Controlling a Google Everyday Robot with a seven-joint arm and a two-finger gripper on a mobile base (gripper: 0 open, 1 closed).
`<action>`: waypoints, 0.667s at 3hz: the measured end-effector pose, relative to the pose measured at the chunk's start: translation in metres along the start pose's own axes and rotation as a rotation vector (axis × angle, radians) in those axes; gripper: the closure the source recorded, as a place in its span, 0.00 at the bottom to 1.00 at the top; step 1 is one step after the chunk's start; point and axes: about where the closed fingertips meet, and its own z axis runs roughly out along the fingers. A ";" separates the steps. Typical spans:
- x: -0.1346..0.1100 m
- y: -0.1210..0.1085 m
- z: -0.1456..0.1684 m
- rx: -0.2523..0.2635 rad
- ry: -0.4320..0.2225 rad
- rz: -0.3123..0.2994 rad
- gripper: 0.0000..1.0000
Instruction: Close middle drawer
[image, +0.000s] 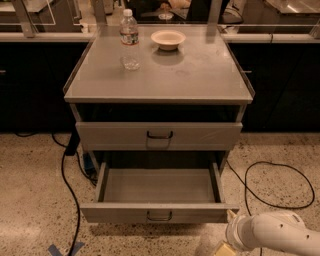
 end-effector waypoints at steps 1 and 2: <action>0.003 0.002 0.008 -0.015 0.009 0.002 0.00; 0.014 0.009 0.030 -0.054 0.040 0.007 0.00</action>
Offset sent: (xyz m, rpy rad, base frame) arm -0.0112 0.0067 -0.0634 -0.0183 0.1200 0.0216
